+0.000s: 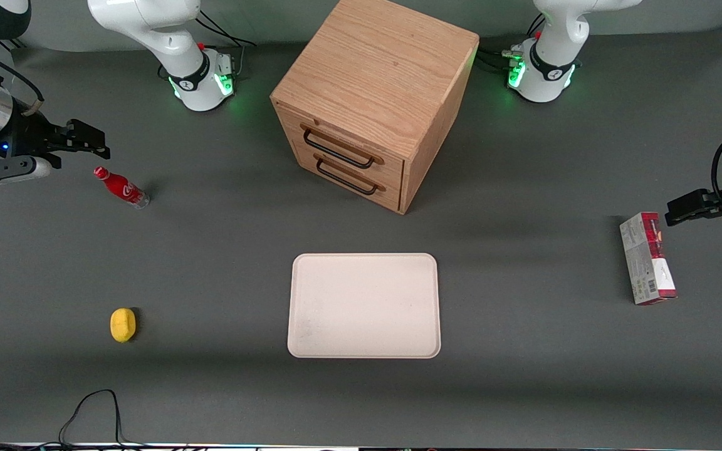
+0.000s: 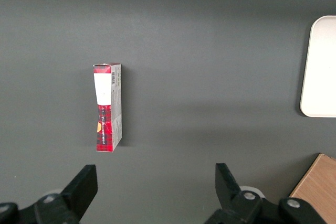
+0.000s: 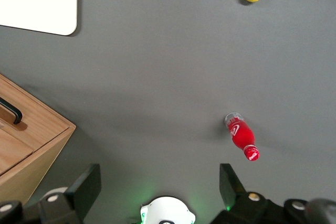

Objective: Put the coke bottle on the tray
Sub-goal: 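Move the right gripper over the red Coca-Cola bottle lying on the table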

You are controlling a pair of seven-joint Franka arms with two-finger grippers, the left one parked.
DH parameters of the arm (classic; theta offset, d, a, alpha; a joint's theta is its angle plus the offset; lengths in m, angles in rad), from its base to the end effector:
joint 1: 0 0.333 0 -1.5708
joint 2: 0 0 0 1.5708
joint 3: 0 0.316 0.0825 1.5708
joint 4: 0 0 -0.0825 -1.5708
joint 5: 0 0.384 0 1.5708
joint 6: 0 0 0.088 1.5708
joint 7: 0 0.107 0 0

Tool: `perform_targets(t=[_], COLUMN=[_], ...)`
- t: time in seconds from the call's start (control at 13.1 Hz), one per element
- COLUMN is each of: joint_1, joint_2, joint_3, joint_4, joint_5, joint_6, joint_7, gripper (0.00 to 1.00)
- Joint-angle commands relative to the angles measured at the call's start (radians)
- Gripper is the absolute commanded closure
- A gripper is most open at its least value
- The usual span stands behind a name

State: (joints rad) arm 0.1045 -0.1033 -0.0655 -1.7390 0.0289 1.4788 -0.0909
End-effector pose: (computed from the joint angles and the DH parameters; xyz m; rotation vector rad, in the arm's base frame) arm 0.5078 0.0215 0.5938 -3.0858 -0.2027 0.2420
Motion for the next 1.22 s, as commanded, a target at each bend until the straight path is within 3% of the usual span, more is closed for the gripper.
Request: perform_targets(t=[0.0, 0.23, 0.38, 0.61, 1.15], joint_1=[-0.005, -0.003, -0.002, 0.0, 0.001], joint_2=[0.007, -0.036, -0.116, -0.225, -0.338], joint_3=[0.0, -0.111, -0.167, -0.287, -0.29], joint_4=[0.021, -0.005, -0.077, -0.151, -0.356], joint_5=[-0.02, -0.039, -0.15, -0.208, -0.231], joint_6=[-0.066, -0.098, -0.089, -0.086, 0.029], joint_7=[0.005, -0.113, -0.192, -0.343, -0.331], gripper=[0.0, 0.0, 0.0, 0.0, 0.0])
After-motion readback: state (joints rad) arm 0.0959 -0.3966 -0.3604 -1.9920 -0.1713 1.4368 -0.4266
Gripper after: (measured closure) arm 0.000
